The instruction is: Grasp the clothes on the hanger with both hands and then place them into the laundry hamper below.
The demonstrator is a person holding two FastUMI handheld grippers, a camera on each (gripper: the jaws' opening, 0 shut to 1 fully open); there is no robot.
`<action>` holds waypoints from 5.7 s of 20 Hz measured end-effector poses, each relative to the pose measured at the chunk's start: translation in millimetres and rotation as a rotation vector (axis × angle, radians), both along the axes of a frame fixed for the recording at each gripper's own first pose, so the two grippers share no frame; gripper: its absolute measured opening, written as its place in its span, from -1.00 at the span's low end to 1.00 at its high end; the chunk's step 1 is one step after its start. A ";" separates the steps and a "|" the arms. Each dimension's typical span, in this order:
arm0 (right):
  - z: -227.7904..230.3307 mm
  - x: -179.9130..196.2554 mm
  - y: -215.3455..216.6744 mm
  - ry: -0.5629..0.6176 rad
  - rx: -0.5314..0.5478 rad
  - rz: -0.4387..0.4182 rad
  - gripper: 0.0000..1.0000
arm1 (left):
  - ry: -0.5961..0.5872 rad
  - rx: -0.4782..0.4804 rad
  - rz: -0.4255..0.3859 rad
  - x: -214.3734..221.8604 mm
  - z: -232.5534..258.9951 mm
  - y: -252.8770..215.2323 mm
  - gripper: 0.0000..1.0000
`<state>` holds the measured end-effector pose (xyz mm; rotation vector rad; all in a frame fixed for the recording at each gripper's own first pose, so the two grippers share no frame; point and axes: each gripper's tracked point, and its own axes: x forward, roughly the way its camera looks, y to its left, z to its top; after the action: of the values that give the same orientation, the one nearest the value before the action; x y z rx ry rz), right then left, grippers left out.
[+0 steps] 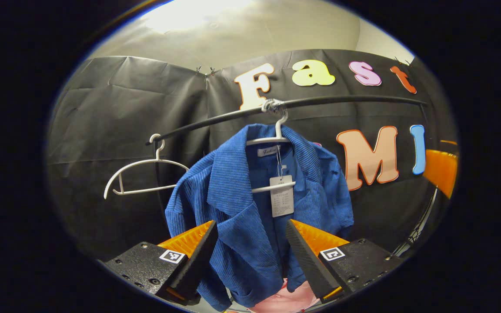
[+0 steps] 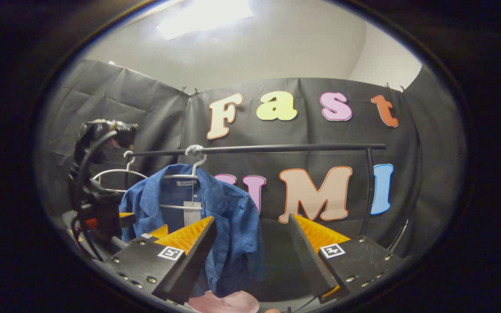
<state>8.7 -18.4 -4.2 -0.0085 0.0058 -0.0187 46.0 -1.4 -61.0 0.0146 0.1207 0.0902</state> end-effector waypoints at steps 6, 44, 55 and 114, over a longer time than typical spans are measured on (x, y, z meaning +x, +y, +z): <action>-3.9 6.6 -7.6 0.008 -0.011 -0.013 0.97 | 0.081 0.011 0.052 19.8 -42.2 5.6 1.00; -118.2 117.9 102.4 0.182 0.066 0.195 0.97 | 0.062 0.056 -0.026 -1.6 -8.2 59.2 -0.99; -160.7 157.8 119.1 0.259 0.121 0.157 0.72 | 0.016 0.081 0.089 -12.1 22.2 104.1 -0.99; -77.8 217.9 -51.9 0.127 0.018 -0.208 -0.80 | -0.101 0.180 0.082 119.6 30.6 203.2 -1.00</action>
<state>226.6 -70.3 -82.0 0.0087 0.1342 -0.2264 165.7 201.7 -30.4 0.1842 0.0123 0.1834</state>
